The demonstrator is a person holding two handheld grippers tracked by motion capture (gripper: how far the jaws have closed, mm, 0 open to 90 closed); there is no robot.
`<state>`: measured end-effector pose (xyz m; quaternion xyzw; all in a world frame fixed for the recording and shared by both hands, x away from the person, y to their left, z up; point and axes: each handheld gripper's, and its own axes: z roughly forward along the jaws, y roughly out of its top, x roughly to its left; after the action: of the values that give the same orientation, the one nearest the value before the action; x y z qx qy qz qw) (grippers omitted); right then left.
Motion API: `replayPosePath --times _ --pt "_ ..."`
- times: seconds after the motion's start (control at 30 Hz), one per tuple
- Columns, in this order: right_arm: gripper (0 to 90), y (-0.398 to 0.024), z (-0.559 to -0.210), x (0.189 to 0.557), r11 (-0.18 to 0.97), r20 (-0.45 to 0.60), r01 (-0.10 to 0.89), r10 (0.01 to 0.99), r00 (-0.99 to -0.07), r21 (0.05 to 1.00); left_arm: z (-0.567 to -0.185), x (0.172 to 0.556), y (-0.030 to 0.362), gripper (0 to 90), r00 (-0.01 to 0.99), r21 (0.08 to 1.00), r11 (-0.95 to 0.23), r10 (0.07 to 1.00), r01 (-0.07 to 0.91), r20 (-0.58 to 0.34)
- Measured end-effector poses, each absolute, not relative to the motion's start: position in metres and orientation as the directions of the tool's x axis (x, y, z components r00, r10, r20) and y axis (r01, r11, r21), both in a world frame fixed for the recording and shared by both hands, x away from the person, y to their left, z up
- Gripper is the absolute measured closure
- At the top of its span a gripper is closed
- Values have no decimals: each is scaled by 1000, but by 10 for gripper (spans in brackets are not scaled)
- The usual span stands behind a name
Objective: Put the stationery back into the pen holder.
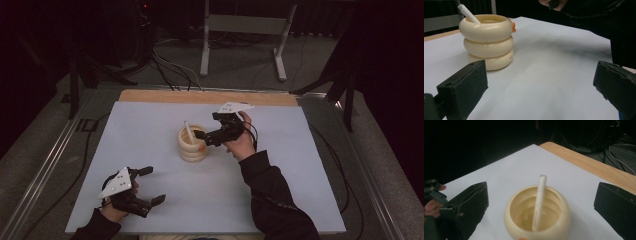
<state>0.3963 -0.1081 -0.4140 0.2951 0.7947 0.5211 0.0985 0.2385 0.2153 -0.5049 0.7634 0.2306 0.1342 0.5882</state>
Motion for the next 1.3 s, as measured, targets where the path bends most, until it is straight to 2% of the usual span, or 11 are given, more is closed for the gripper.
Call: replayPosePath --times 1.3 --pt "0 -214 -463 355 241 186 443 663 -725 864 -505 239 214 0 859 960 -204 508 193 -64"
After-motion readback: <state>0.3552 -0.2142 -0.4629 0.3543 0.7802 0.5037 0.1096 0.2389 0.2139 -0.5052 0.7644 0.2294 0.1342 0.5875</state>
